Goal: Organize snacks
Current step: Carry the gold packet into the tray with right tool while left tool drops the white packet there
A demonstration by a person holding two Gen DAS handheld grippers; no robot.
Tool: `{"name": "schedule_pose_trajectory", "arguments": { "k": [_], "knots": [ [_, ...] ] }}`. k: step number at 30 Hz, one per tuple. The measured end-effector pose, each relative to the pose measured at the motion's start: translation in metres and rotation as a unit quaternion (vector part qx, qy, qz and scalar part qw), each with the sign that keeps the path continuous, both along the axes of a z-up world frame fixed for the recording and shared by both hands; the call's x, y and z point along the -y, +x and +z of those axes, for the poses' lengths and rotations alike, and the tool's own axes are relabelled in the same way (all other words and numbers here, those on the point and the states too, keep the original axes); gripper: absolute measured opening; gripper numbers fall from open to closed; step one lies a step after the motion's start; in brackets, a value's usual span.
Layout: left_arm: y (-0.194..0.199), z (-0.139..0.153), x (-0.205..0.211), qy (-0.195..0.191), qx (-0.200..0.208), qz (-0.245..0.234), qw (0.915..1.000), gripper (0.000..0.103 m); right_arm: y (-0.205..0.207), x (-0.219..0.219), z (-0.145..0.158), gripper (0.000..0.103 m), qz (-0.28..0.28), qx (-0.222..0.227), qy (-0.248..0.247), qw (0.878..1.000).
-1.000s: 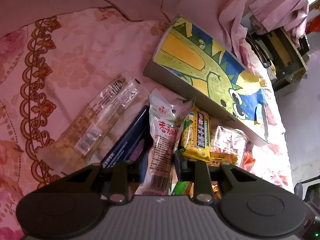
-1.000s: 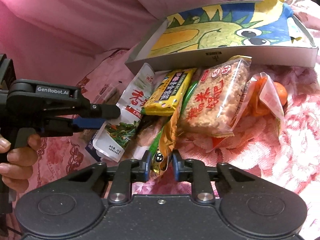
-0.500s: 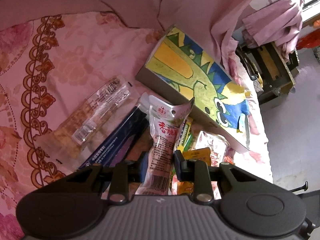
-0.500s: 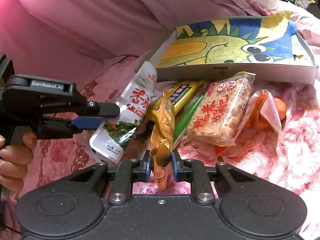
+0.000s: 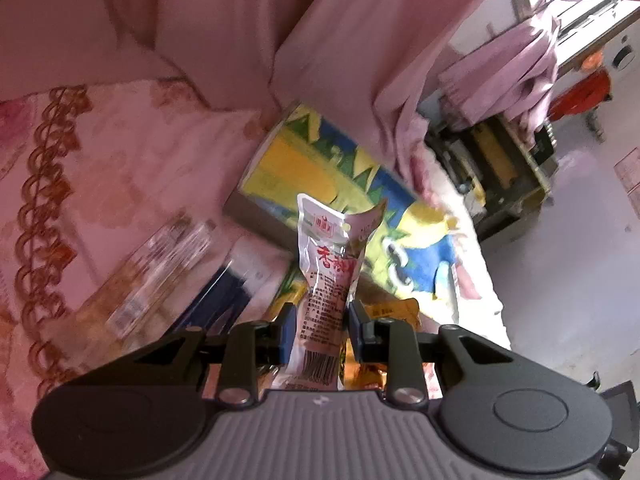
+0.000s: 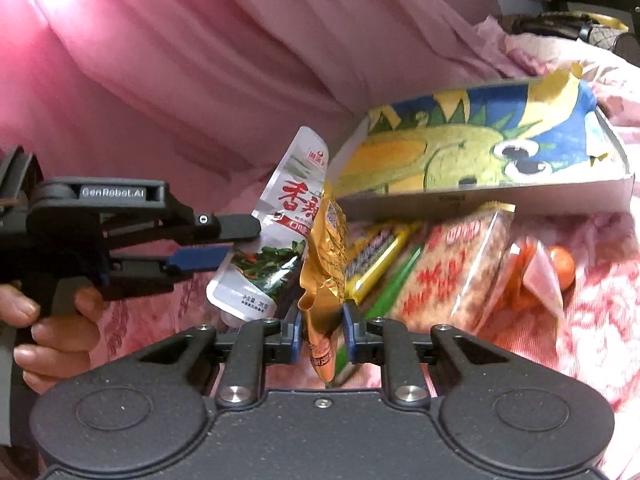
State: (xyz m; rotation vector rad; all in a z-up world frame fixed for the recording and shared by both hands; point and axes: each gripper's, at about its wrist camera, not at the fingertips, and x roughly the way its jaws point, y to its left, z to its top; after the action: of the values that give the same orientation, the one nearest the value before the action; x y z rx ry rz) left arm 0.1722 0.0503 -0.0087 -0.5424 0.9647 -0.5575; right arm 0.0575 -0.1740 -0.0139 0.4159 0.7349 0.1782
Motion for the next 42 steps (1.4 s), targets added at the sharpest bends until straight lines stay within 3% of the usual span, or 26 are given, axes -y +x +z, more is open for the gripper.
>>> {"name": "schedule_pose_trajectory", "arguments": {
  "k": [5,7,11,17,28,35,42],
  "knots": [
    [0.020,0.004,0.012,-0.011,0.047,0.024,0.9986,0.030,0.017,0.017,0.008,0.021,-0.037,0.029,0.011,0.999],
    [0.033,0.003,0.019,-0.034,0.056,0.034,0.9973,0.030,0.028,0.024,0.012,0.021,-0.053,0.048,0.007,0.997],
    [0.055,-0.010,0.032,-0.060,0.054,0.041,0.9958,0.030,0.048,0.038,0.015,0.021,-0.074,0.066,0.000,0.995],
    [0.082,-0.033,0.050,-0.079,0.042,0.051,0.9947,0.030,0.080,0.053,0.004,0.021,-0.103,0.058,0.001,0.993],
    [0.098,-0.051,0.066,-0.054,0.049,0.045,0.9963,0.033,0.116,0.067,-0.016,0.022,-0.130,0.042,-0.011,0.991],
    [0.095,-0.050,0.072,-0.038,0.055,0.042,0.9969,0.041,0.124,0.072,-0.028,0.022,-0.140,0.020,-0.029,0.990],
    [0.093,-0.048,0.073,-0.022,0.046,0.048,0.9976,0.057,0.121,0.071,-0.032,0.037,-0.144,0.007,-0.036,0.989]
  ]
}}
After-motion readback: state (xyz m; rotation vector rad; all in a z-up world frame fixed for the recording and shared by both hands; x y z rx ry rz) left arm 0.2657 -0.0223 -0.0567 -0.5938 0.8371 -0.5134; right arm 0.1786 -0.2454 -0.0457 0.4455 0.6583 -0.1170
